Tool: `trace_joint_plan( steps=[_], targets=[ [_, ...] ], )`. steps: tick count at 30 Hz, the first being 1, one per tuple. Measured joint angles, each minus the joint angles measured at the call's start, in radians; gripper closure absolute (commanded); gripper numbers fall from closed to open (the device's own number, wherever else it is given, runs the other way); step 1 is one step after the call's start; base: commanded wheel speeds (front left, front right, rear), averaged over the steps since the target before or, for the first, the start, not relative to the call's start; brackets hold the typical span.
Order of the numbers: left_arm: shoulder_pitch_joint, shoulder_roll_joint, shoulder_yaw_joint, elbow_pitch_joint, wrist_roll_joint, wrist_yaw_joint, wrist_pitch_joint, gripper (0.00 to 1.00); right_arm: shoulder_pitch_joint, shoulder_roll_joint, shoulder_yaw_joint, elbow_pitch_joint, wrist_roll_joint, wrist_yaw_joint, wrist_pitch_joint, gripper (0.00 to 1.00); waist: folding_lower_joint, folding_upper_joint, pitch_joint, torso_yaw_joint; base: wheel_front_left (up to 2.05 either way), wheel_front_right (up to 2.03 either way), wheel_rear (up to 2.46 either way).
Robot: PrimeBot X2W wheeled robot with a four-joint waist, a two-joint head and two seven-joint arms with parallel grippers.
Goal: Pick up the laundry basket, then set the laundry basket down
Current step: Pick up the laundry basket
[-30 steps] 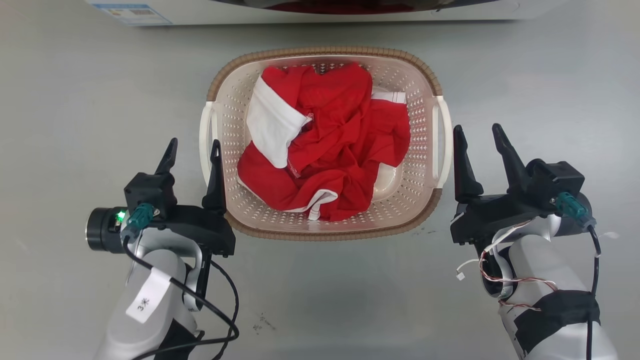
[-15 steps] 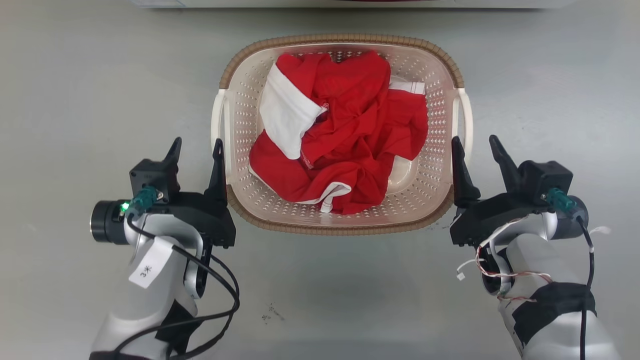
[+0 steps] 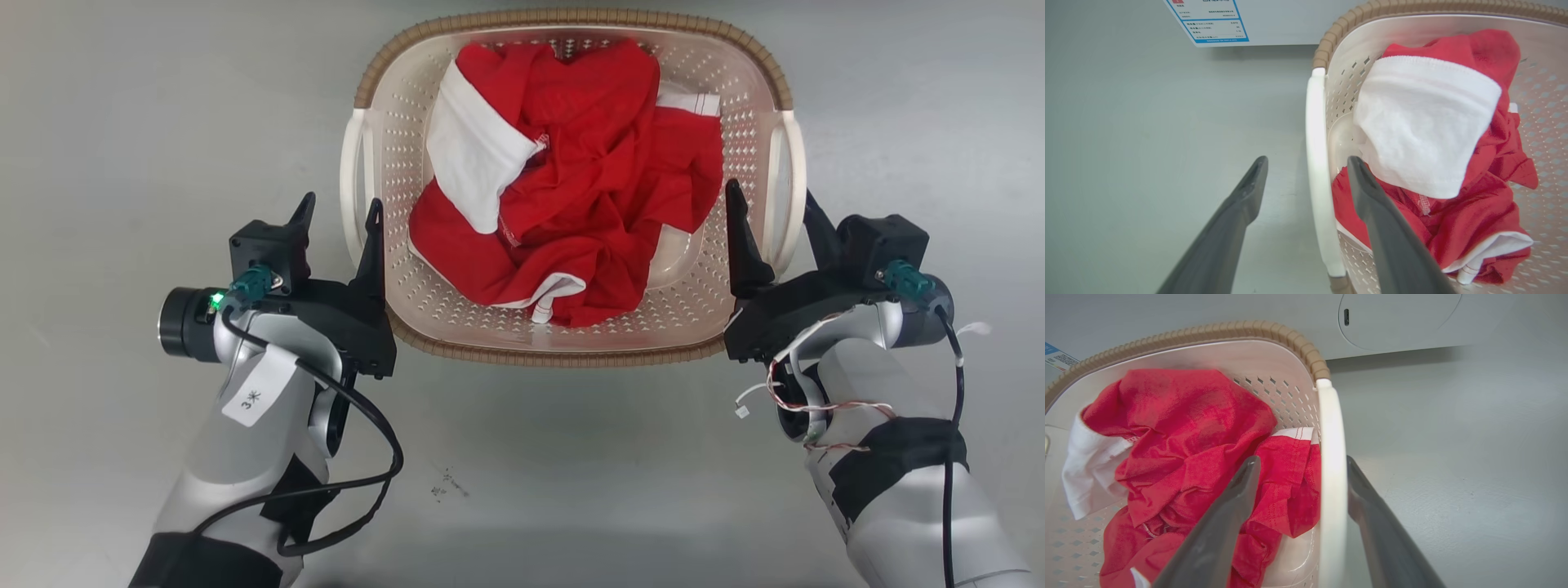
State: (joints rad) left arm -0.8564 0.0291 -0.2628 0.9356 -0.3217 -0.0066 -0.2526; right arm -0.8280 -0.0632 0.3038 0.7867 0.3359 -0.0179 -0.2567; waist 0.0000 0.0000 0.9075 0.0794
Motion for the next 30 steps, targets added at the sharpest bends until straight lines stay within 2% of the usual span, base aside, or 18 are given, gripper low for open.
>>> trace_joint_plan(
  steps=[14,17,18,20,21,24,25,26,27,28,30],
  targets=[
    [-0.045,-0.001,-0.1,0.044,-0.087,-0.002,0.0,0.0,-0.067,-0.003,0.061,0.044,0.057,-0.017,0.0,0.0,0.0,0.0,0.06,-0.003,0.0,0.0,0.0],
    [-0.049,-0.001,-0.117,0.051,-0.11,-0.001,0.0,0.16,-0.074,-0.003,0.075,0.056,0.066,-0.021,0.0,0.0,0.0,0.0,0.063,-0.002,0.0,0.0,0.0],
    [-0.053,-0.001,-0.124,0.053,-0.115,-0.001,0.0,0.16,-0.077,-0.003,0.079,0.059,0.071,-0.023,0.0,0.0,0.0,0.0001,0.063,-0.002,0.0,0.0,0.0],
    [-0.062,-0.001,-0.138,0.054,-0.124,-0.001,0.0,0.46,-0.085,-0.003,0.089,0.062,0.083,-0.027,0.0,0.0,0.0,0.0,0.063,-0.002,0.0,0.0,0.0],
    [-0.064,-0.001,-0.143,0.054,-0.127,-0.001,0.0,0.54,-0.086,-0.004,0.093,0.063,0.091,-0.028,0.0,0.08,0.0,0.0,0.063,-0.002,0.0,0.0,0.0],
    [-0.068,0.005,-0.163,0.06,-0.148,0.007,0.0,0.77,-0.087,-0.01,0.102,0.071,0.107,-0.038,0.0,0.51,0.0,0.0,0.063,-0.003,0.0,0.0,0.0],
    [-0.069,0.008,-0.168,0.061,-0.157,0.008,0.0,1.0,-0.087,-0.015,0.105,0.075,0.111,-0.044,0.0,0.58,0.0,0.0,0.063,-0.003,0.0,0.0,0.0],
    [-0.07,0.011,-0.176,0.062,-0.165,0.008,0.0,1.0,-0.088,-0.018,0.109,0.079,0.117,-0.044,0.0,0.6,0.0,0.0001,0.062,-0.004,0.0,0.0,0.0],
    [-0.071,0.011,-0.185,0.062,-0.17,0.008,0.0,1.0,-0.088,-0.019,0.114,0.084,0.123,-0.045,0.0,0.84,0.0,0.0,0.062,-0.004,0.0,0.0,0.0],
    [-0.074,0.014,-0.193,0.063,-0.174,0.008,0.0,1.0,-0.088,-0.02,0.117,0.088,0.126,-0.049,0.0,0.96,0.0,0.0,0.061,-0.005,0.0,0.0,0.0],
    [-0.075,0.017,-0.208,0.064,-0.183,0.011,0.0,1.0,-0.089,-0.021,0.124,0.09,0.142,-0.054,-0.001,1.0,-0.0002,0.0,0.06,-0.006,0.0,0.0,0.0]
  ],
)
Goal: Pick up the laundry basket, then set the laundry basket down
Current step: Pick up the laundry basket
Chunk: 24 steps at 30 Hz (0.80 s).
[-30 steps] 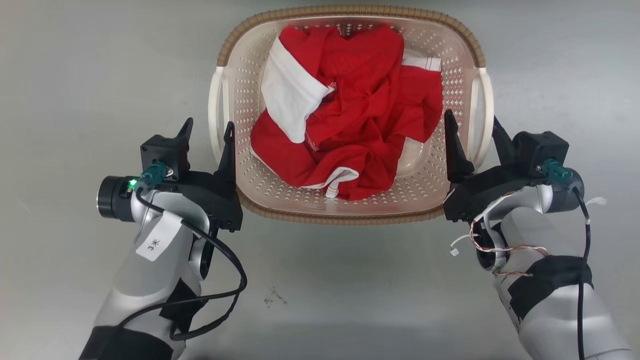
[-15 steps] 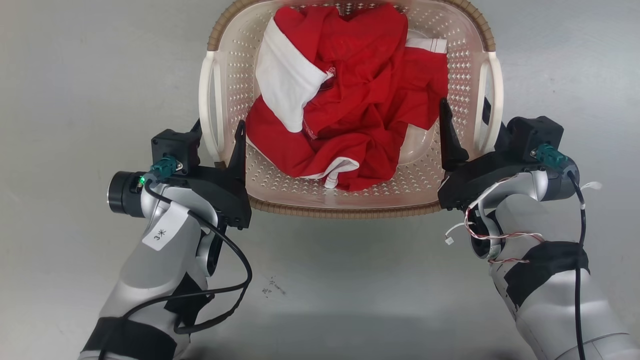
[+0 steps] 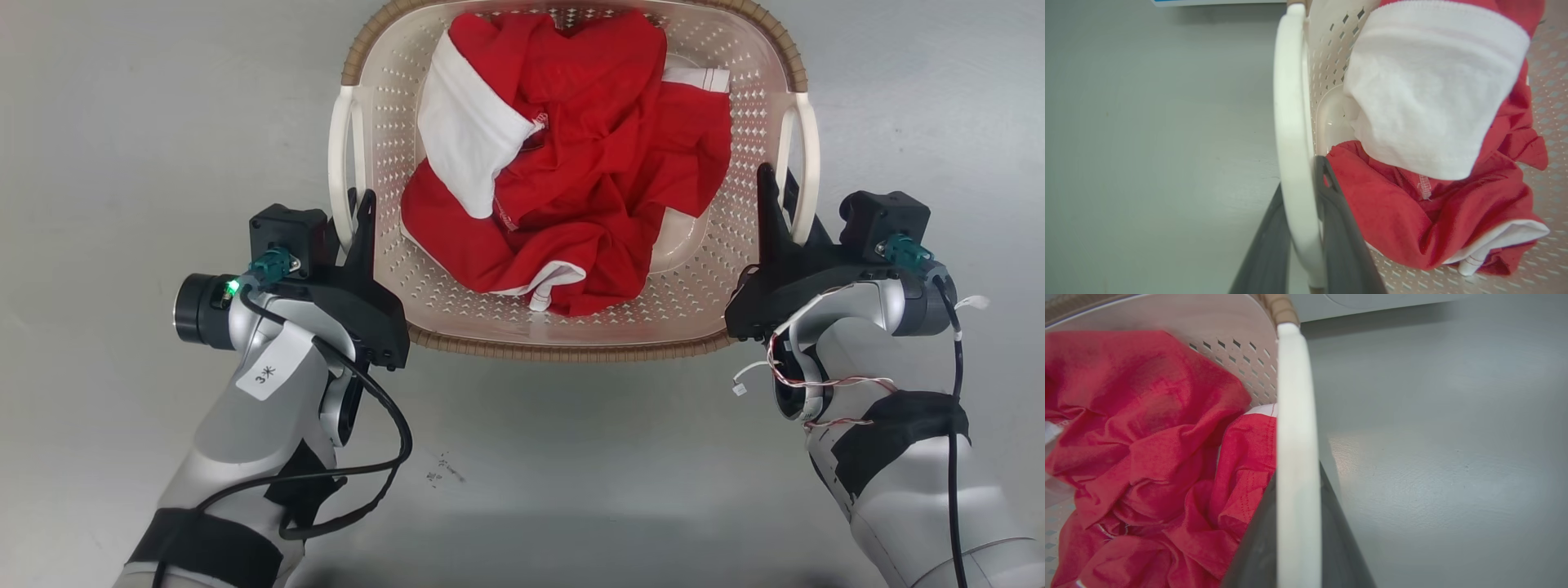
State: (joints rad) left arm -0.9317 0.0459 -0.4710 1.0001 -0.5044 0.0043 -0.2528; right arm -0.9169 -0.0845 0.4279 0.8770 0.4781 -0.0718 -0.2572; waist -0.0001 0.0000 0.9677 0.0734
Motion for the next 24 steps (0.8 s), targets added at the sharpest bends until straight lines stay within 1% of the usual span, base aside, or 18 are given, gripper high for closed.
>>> trace_joint_plan(
  steps=[9,13,24],
  targets=[
    [-0.001,0.003,-0.06,0.016,-0.053,0.014,0.0,1.0,-0.003,-0.005,0.039,0.028,0.052,-0.013,0.001,1.0,0.0001,0.0001,-0.019,-0.003,0.0,0.0,0.0],
    [0.001,0.003,-0.08,0.02,-0.068,0.022,0.0,1.0,-0.003,-0.005,0.052,0.04,0.078,-0.014,0.001,1.0,0.0001,0.0001,-0.038,-0.004,0.0,0.0,0.0],
    [0.059,0.003,-0.127,0.038,-0.13,0.036,0.0,1.0,0.036,-0.005,0.114,0.081,0.129,-0.016,0.001,1.0,0.0,0.0001,-0.125,-0.005,0.0,0.0,0.0]
  ],
)
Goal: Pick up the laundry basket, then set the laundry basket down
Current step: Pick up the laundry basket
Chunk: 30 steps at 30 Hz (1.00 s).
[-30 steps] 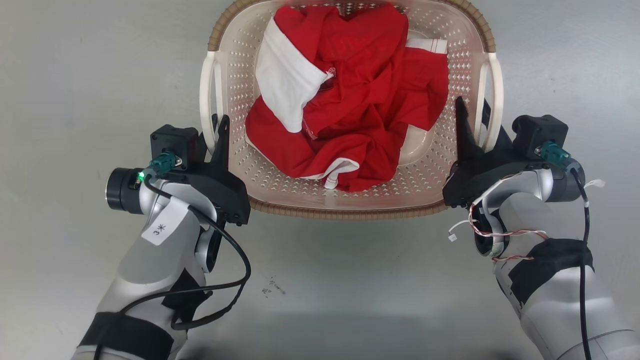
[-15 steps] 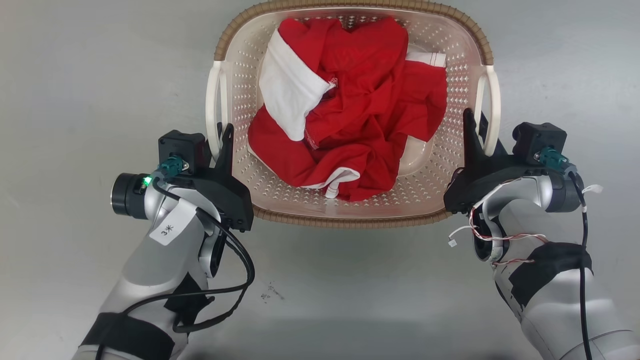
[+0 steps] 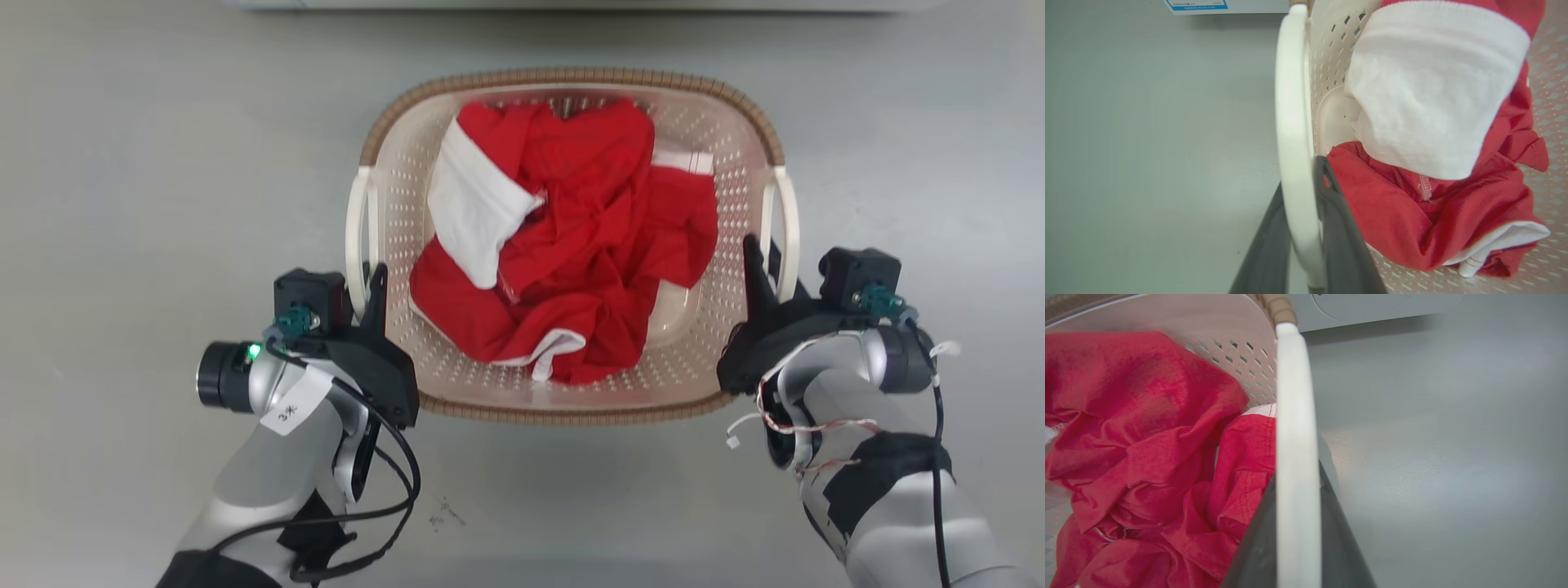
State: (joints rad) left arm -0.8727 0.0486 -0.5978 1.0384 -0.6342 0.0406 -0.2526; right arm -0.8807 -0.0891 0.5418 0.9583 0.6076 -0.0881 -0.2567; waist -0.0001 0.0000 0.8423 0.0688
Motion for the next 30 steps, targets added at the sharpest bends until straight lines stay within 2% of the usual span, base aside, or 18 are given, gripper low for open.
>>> trace_joint_plan(
  steps=[21,30],
  targets=[
    [0.166,-0.01,-0.058,0.092,-0.099,-0.001,0.0,1.0,0.179,0.008,0.186,0.028,0.171,-0.006,0.002,1.0,-0.0001,-0.0001,-0.294,-0.012,0.0,0.0,0.0],
    [0.247,-0.01,-0.095,0.118,-0.122,-0.015,0.035,1.0,0.261,0.009,0.256,0.033,0.252,-0.01,0.05,1.0,0.0,-0.0001,-0.411,-0.021,0.0,0.0,0.0]
  ],
)
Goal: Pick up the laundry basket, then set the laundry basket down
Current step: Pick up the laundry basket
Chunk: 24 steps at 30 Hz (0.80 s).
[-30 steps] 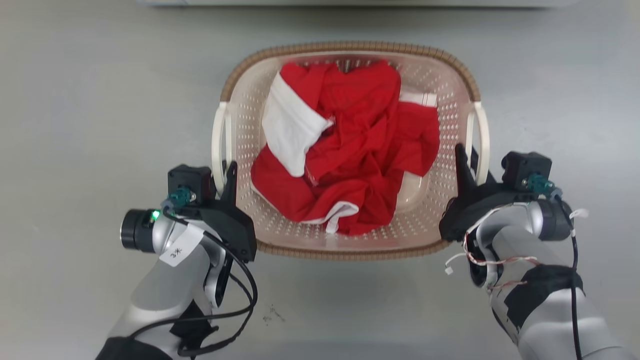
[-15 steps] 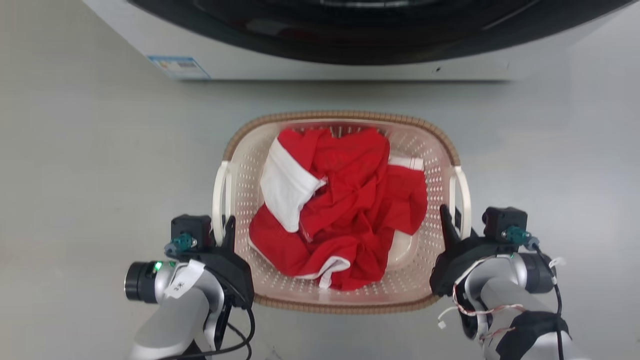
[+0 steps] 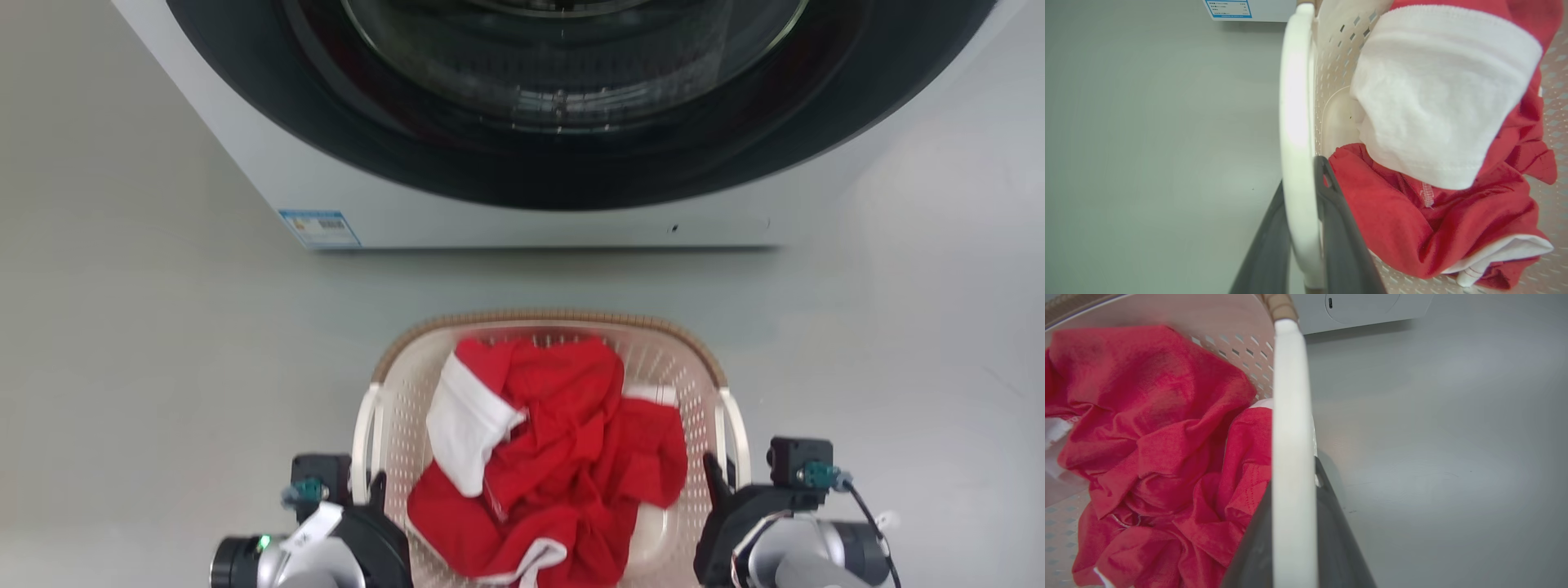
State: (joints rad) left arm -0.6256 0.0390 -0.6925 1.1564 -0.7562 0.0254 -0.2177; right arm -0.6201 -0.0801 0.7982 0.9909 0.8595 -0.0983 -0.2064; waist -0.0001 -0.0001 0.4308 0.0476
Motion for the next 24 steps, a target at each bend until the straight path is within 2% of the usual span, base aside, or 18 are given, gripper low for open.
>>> trace_joint_plan(
  steps=[24],
  targets=[
    [0.247,0.01,-0.095,0.036,-0.061,-0.017,0.116,1.0,0.229,0.0,0.176,-0.015,0.204,-0.031,0.146,1.0,0.0,-0.0001,-0.336,-0.038,0.0,0.0,0.0]
  ],
)
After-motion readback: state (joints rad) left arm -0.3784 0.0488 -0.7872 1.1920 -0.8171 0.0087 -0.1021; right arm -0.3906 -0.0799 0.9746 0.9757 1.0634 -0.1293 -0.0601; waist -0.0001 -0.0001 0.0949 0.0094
